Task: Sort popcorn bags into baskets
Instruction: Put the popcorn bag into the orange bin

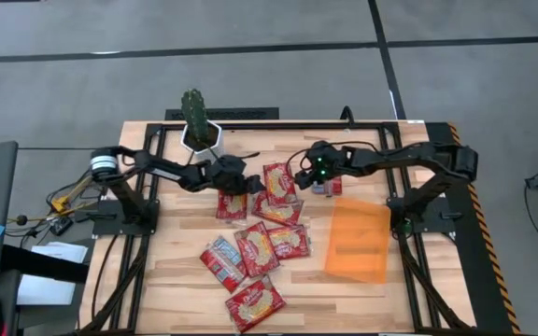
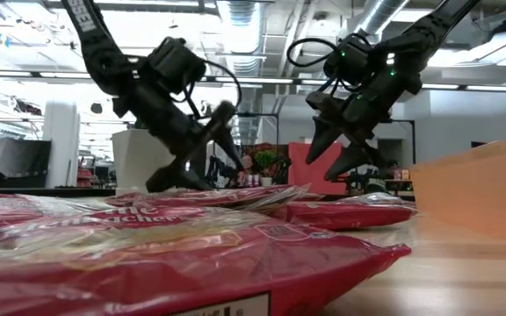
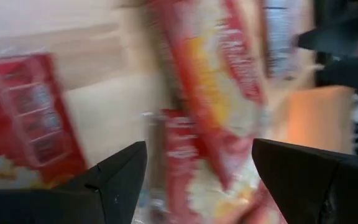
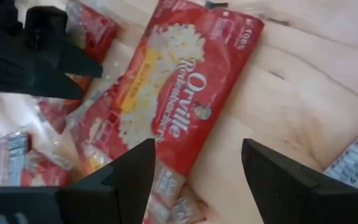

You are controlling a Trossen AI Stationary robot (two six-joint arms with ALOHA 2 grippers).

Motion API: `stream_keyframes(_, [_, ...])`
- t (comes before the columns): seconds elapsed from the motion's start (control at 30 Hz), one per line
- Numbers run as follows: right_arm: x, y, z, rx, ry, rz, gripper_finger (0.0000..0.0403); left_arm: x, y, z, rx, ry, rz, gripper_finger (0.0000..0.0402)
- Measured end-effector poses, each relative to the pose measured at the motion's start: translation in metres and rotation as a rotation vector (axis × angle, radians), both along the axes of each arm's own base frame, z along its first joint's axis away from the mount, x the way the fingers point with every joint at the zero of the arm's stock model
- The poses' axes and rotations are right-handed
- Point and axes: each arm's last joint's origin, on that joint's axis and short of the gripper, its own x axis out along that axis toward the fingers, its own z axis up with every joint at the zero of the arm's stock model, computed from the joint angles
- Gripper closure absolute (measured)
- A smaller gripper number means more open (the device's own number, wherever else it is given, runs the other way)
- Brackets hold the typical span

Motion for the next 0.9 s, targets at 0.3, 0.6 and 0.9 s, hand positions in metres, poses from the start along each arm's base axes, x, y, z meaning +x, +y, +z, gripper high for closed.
stream_keyframes(0.3, [0.006,-0.010,-0.008,-0.004,-0.031,-0.033,0.0139,0.010,0.009,-0.005,-0.003,-0.025,0.059,0.0121])
stream_keyframes(0.6, [0.023,-0.014,-0.043,0.096,-0.080,-0.013,0.0139,0.011,0.020,-0.002,0.012,-0.028,0.072,0.0121])
stream_keyframes(0.9, [0.035,-0.016,-0.061,0.139,-0.143,0.023,0.0164,0.009,0.020,-0.004,0.026,0.007,0.089,0.0131])
